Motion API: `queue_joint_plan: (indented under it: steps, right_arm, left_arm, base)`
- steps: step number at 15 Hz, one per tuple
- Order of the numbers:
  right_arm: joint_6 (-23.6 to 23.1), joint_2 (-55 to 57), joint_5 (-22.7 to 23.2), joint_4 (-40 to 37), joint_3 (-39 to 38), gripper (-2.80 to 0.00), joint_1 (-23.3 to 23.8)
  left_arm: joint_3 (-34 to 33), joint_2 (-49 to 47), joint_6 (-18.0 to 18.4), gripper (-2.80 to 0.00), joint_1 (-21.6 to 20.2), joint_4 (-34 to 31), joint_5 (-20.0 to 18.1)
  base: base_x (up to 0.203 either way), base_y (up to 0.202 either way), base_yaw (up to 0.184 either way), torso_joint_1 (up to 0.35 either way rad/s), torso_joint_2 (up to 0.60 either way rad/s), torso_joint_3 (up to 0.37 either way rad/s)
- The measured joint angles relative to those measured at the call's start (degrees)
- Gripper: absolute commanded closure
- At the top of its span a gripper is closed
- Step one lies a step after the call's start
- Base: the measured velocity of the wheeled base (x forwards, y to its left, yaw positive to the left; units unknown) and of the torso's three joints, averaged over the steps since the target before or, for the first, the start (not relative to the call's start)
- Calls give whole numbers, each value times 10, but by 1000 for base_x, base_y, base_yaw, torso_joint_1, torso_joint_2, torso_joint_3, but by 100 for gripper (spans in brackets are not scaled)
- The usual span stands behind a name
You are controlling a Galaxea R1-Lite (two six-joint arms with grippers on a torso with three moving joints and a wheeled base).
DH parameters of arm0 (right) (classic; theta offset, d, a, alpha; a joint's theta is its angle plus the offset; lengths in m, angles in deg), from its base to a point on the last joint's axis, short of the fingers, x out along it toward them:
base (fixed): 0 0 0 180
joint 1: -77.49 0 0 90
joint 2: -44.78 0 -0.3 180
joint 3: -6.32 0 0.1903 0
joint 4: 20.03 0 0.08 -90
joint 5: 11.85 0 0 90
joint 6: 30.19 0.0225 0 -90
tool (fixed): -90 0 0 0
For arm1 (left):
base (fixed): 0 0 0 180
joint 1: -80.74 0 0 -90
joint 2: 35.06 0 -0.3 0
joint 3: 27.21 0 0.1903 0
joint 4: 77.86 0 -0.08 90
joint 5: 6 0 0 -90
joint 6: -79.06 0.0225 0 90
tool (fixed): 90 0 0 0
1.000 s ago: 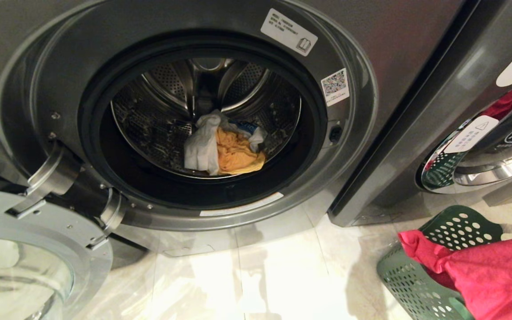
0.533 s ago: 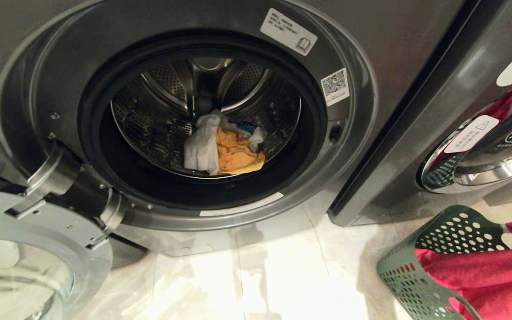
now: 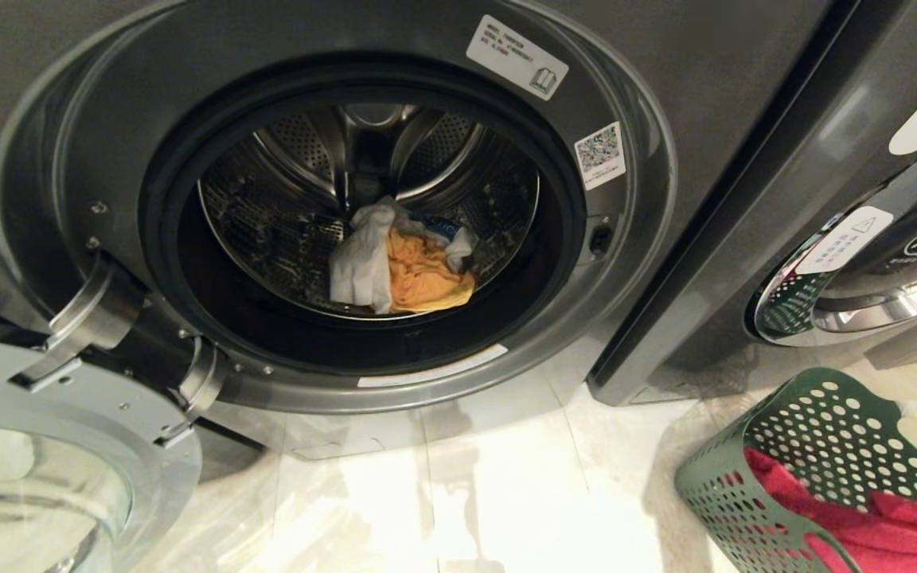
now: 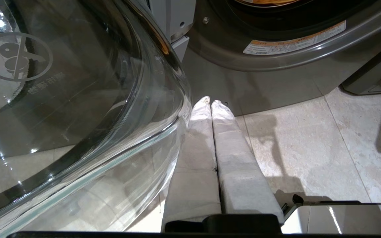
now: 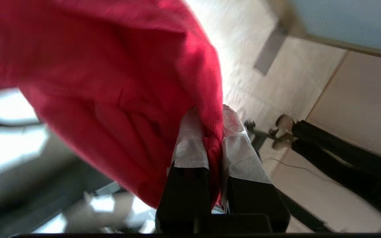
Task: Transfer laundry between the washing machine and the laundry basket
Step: Pick a cloth and place it into the basket
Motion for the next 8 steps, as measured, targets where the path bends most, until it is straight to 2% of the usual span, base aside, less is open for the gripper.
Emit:
queue_joint_plan:
  steps: [2,4,6,8]
  right_arm:
    - [-43,23,30,98,-73,0,-4]
    - [-54,64,37,187,-111,0,-6]
    - [-60,107,41,256,-124,0,-6]
    - [-80,145,56,282,-113,0,-8]
  left_arm:
    - [0,0,0,0,0,0,0]
    - [0,0,0,0,0,0,0]
    - [0,0,0,0,0,0,0]
    - [0,0,0,0,0,0,0]
  base:
    - [0,0,0,0,0,0]
    - [0,0,0,0,0,0]
    - [0,0,0,0,0,0]
    - [0,0,0,0,0,0]
